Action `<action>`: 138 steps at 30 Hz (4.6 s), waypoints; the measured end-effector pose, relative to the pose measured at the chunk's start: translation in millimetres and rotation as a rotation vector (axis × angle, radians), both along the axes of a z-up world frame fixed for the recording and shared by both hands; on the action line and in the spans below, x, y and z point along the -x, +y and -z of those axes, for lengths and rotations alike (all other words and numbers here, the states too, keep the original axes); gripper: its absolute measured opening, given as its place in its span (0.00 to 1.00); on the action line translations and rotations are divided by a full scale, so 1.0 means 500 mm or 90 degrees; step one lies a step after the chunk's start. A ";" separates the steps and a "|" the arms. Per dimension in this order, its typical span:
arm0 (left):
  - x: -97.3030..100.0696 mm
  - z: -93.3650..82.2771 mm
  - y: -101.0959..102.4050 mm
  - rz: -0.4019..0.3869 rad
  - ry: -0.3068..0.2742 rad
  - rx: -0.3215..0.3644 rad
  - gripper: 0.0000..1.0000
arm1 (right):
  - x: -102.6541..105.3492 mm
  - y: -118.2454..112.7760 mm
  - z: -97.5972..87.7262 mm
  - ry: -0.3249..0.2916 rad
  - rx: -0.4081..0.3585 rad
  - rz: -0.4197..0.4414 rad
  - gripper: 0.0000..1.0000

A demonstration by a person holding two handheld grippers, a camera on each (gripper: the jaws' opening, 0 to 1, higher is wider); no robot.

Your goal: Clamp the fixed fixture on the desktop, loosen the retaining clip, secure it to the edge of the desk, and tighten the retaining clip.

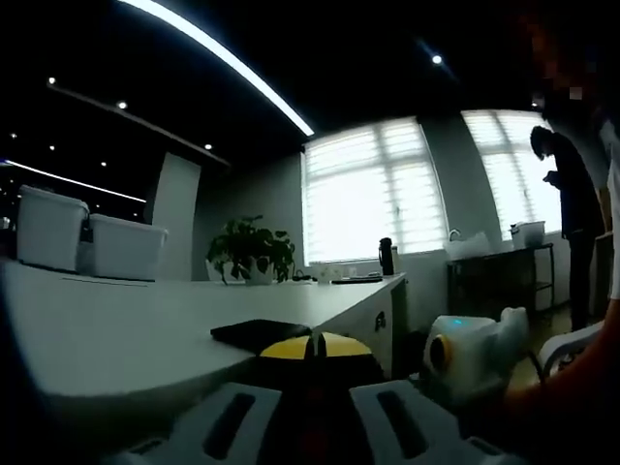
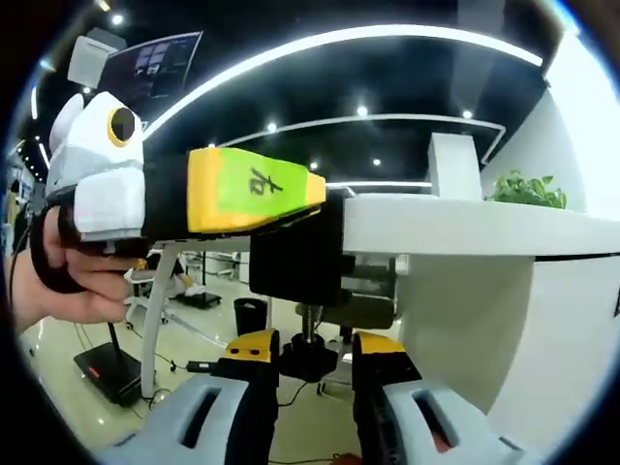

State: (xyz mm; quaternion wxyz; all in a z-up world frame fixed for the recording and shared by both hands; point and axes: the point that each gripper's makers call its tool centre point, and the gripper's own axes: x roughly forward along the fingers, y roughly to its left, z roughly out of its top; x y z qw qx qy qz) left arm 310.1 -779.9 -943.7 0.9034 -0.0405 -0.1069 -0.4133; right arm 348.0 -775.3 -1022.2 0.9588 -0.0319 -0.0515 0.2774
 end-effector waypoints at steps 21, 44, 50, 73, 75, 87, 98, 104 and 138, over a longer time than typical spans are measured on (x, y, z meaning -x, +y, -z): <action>0.000 -0.018 -0.001 -0.013 -0.028 0.011 0.02 | -0.029 0.021 0.040 0.029 -0.039 0.059 0.25; 0.002 -0.017 0.002 -0.002 -0.021 0.028 0.02 | -0.026 0.046 0.041 -0.014 0.042 -0.263 0.24; 0.001 -0.018 0.002 0.003 -0.021 0.034 0.02 | -0.030 0.060 0.043 -0.016 0.036 -0.310 0.25; 0.001 -0.016 0.004 -0.008 -0.023 0.037 0.02 | 0.046 0.003 0.022 -0.087 0.044 0.193 0.30; 0.001 -0.016 0.004 -0.008 -0.023 0.040 0.02 | 0.018 0.009 0.021 -0.067 0.026 0.199 0.30; 0.006 -0.001 0.006 -0.013 -0.012 0.019 0.02 | -0.010 0.017 0.028 -0.039 -0.024 0.173 0.25; 0.006 0.000 0.004 -0.010 -0.016 0.017 0.02 | -0.002 0.043 0.028 -0.048 0.000 -0.181 0.25; 0.004 0.001 0.002 -0.009 -0.017 0.017 0.02 | 0.005 0.055 0.030 -0.015 0.014 -0.298 0.25; 0.007 0.002 0.002 -0.025 -0.021 0.013 0.02 | -0.013 0.031 0.052 -0.029 -0.003 0.093 0.40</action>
